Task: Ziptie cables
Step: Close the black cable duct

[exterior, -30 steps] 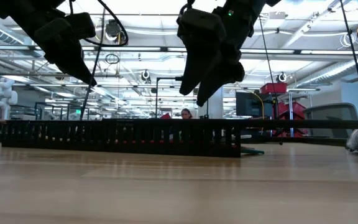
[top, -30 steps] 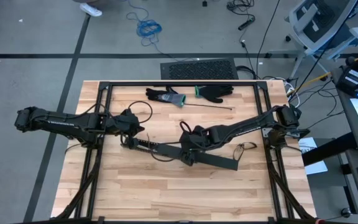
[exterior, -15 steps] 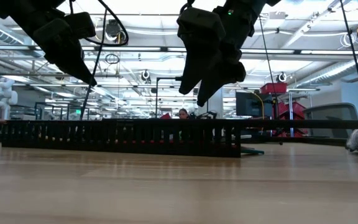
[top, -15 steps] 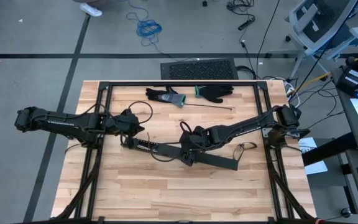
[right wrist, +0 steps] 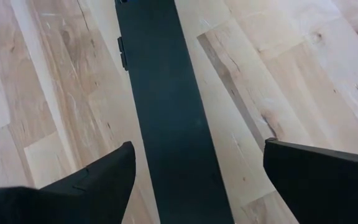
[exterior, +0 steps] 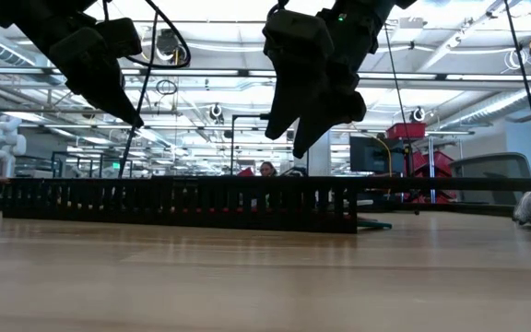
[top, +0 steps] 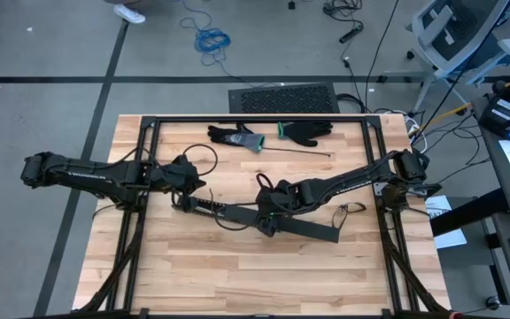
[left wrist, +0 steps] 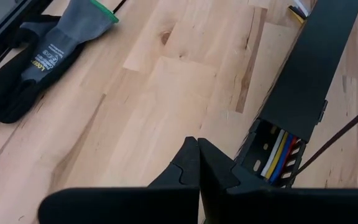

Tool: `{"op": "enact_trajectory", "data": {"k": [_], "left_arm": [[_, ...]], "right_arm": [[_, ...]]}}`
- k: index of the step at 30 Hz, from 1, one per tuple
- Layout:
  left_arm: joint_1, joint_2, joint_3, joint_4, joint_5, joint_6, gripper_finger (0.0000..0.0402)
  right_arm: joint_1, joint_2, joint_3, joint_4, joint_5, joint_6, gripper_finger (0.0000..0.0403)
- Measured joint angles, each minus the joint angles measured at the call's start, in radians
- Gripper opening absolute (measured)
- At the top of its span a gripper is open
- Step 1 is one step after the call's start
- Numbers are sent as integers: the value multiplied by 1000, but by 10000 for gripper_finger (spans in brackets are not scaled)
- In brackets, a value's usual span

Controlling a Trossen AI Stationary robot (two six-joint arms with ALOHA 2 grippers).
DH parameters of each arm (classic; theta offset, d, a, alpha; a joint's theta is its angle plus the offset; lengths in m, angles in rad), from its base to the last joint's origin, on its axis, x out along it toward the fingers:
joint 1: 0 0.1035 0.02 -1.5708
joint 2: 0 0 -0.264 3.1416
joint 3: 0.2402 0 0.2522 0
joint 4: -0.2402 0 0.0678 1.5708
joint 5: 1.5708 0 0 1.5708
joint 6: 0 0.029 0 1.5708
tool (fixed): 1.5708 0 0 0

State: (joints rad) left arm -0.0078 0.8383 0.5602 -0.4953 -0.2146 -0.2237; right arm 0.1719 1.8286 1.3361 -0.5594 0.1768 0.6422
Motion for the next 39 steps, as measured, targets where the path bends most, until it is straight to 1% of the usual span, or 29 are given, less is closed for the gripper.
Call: {"op": "enact_trajectory", "data": {"k": [25,39], "left_arm": [[0,0,0,-2,-4,2,0],[0,0,0,-9,-26,3,0]], "right_arm": [[0,-1,0,0,1,2,332],[0,-1,0,0,1,9,332]]}}
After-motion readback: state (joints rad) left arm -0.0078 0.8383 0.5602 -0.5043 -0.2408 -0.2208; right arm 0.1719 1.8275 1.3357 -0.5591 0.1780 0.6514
